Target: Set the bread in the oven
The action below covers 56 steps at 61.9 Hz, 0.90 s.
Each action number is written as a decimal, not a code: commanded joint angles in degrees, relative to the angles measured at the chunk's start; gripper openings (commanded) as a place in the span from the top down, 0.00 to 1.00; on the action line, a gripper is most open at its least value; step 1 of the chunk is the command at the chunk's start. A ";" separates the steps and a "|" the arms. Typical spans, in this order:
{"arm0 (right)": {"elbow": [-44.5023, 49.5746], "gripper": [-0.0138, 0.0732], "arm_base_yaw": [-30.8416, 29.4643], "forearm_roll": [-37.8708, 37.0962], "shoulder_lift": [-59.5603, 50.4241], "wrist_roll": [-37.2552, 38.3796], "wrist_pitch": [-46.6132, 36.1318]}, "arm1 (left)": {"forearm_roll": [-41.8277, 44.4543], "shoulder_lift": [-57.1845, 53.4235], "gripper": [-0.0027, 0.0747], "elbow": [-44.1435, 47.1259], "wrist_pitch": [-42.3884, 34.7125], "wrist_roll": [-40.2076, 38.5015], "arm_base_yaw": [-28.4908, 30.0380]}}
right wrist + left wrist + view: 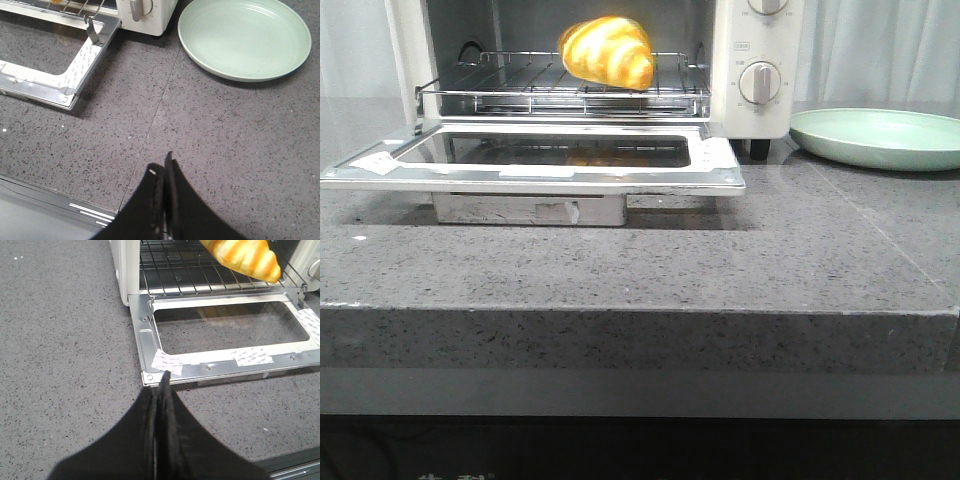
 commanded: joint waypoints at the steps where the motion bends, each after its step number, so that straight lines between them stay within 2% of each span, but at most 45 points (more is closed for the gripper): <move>1: -1.49 0.98 -0.30 -0.52 -0.26 -0.15 -3.61 | -0.27 -0.08 0.99 -1.59 -3.94 -0.49 0.09; 14: -1.49 0.98 -0.30 -0.52 -0.26 -0.15 -3.61 | -0.42 -1.41 0.99 -0.75 -4.69 -0.49 0.09; 23: -1.49 0.98 -0.30 -0.52 -0.26 -0.15 -3.61 | -0.42 -8.06 0.99 4.11 -7.80 -0.49 2.88; 41: -1.49 0.98 -0.30 -0.52 -0.26 -0.15 -3.61 | -0.54 -27.55 0.99 26.94 -29.03 -0.49 11.91; 56: -1.49 0.98 -0.30 -0.52 -0.26 -0.15 -3.61 | -0.95 -35.58 0.99 39.29 -36.81 -0.49 13.34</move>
